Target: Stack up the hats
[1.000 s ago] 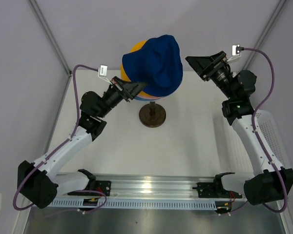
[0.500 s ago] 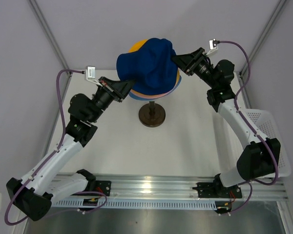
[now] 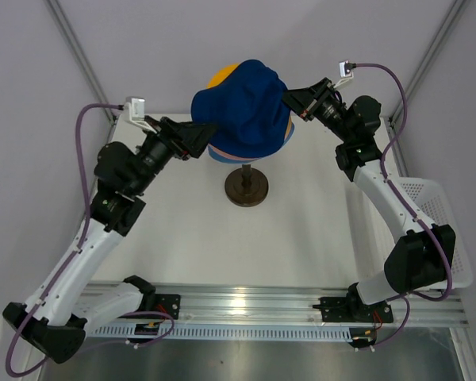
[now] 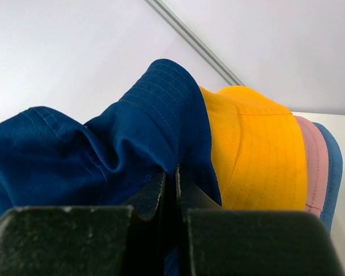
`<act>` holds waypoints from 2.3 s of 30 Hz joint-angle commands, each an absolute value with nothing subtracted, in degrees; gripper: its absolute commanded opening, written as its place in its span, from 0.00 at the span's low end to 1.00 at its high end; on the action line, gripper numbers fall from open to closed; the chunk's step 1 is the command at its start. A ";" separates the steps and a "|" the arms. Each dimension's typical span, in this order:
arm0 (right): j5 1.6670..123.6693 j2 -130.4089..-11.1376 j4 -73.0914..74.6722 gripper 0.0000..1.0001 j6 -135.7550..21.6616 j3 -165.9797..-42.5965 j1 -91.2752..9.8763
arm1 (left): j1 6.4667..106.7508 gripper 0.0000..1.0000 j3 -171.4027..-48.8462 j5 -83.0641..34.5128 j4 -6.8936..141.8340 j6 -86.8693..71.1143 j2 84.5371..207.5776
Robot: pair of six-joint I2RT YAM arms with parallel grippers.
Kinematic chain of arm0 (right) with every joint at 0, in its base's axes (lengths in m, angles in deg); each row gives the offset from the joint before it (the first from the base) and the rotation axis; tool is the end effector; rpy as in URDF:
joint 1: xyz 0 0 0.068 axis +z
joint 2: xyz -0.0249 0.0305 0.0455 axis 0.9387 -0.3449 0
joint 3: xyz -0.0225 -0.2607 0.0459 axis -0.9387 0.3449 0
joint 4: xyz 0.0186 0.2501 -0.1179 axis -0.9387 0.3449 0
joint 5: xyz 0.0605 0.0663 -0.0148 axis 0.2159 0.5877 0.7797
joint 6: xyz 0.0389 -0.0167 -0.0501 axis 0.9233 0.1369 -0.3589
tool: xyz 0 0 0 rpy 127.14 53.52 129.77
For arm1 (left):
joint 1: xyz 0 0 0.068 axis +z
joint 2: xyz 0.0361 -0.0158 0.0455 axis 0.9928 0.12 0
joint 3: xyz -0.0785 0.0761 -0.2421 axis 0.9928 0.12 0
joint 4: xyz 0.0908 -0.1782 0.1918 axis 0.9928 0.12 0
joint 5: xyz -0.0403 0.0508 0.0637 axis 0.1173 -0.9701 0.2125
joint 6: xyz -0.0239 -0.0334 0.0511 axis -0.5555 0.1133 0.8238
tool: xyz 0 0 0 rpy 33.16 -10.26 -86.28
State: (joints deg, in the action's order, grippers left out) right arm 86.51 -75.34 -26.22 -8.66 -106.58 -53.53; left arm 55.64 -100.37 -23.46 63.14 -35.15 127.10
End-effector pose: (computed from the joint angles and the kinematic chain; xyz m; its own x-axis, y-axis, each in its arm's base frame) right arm 0.3569 0.1324 0.4315 -0.4109 0.6095 -0.6780 -0.6601 0.3142 0.6824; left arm 0.2218 -0.1245 0.4410 -0.2231 -0.5822 -0.7818 0.5807 0.5648 -0.5863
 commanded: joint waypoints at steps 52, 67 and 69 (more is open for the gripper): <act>85.79 -81.53 -20.02 0.24 -15.26 -120.41 -52.95 | 74.14 0.01 -137.63 -7.58 77.75 -41.29 156.77; 79.81 -69.16 -19.66 0.93 -9.74 -107.24 -57.61 | 76.25 0.01 -119.00 1.47 61.94 -47.80 154.68; 80.60 -68.53 -20.54 0.92 -8.15 -104.69 -57.43 | 76.25 0.01 -116.63 2.09 60.35 -48.06 153.89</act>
